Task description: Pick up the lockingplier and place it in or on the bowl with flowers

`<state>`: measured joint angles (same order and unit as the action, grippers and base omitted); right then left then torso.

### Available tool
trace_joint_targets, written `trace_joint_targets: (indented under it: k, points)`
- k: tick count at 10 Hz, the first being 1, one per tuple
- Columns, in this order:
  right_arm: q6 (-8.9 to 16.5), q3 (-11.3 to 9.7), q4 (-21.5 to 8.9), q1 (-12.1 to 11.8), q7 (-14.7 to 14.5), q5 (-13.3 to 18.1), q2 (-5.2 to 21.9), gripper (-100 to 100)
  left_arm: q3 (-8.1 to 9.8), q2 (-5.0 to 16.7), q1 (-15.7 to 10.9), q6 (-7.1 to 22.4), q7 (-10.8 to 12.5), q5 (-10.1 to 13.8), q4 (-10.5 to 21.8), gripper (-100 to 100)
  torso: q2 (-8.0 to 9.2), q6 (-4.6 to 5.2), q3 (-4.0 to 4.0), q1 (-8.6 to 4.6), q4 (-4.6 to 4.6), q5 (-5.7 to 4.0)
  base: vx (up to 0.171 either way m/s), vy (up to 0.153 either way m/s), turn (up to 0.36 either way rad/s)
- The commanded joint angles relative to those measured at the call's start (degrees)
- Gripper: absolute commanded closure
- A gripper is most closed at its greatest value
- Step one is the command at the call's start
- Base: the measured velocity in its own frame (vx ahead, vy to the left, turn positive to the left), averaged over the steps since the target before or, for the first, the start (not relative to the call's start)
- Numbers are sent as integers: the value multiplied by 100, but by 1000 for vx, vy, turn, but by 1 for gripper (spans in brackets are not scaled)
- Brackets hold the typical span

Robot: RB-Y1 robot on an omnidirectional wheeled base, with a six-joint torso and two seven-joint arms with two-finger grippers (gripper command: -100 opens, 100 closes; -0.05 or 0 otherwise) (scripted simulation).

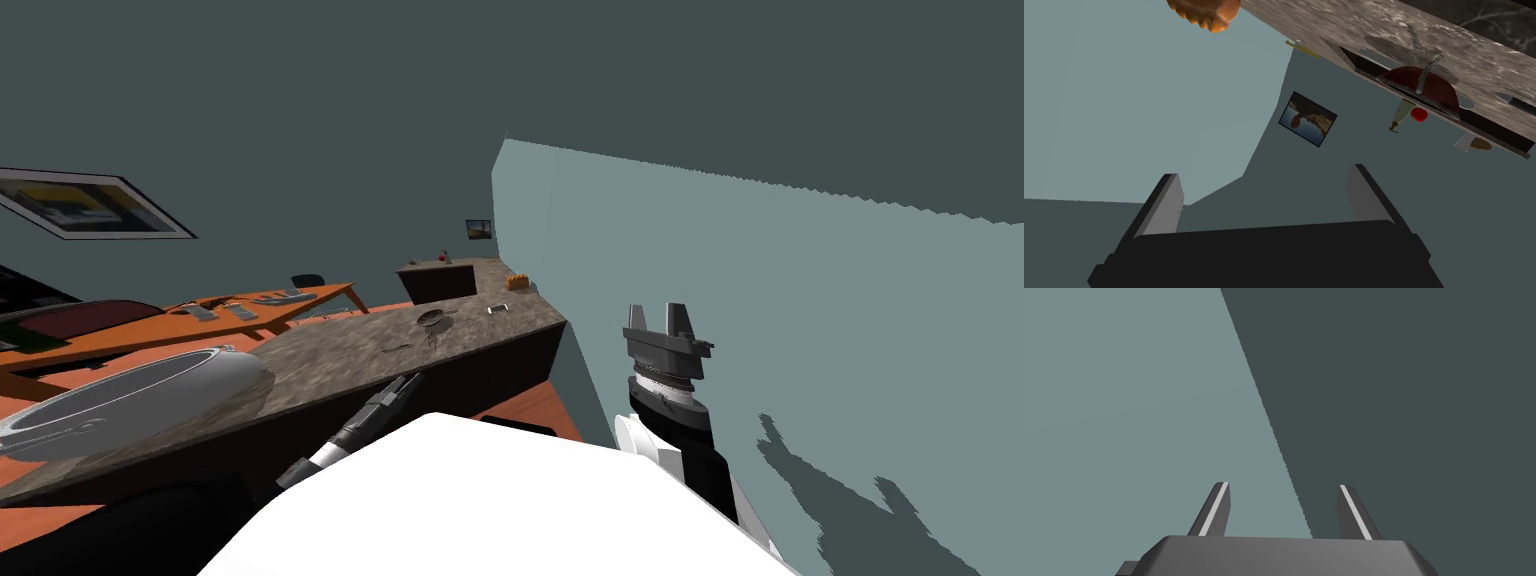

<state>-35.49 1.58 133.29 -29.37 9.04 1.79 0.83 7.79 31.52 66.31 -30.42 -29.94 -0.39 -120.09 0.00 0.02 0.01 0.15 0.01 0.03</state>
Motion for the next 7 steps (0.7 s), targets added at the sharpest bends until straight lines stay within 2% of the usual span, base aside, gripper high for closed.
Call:
trace_joint_targets:
  k: [1, 2, 3, 4, 5, 6, 7]
  points:
    - [0, 0, 0, 0, 0, 0, 0, 0, -22, 78, 153, -32, -283, -72, 53, -100, 0, 0, 0, 0, 0, 0, -5, 20, -196]
    - [0, 1, 0, -1, 0, 0, 0, 0, 0, 303, 398, -81, -430, -181, 145, -100, -1, -6, 0, 0, 0, 1, 1, 18, -283]
    - [0, 0, 0, -1, 0, 0, 0, 0, 0, 303, 423, -81, -579, -181, 145, -100, -3, -2, -1, 2, 0, 1, -3, 21, -208]
    - [0, 1, 0, -1, 0, 0, 0, 0, 21, 533, 669, -126, -743, -299, 242, -100, -3, -6, -1, 1, 0, 1, -5, 24, -390]
    - [0, 0, 0, 0, 0, 0, 0, 0, 21, 533, 686, -126, -915, -299, 242, -100, -2, -1, -1, 5, 0, 1, -6, 29, -192]
    - [0, 1, 0, -2, 0, 0, 0, 0, 41, 767, 935, -167, -1081, -423, 340, -100, -3, -7, -1, 5, 0, 2, 0, 24, -339]
    - [0, 1, 0, -1, 0, 0, 0, 0, 41, 767, 942, -167, -1243, -423, 340, -100, -5, -2, -2, 5, -1, 2, -3, 28, -185]
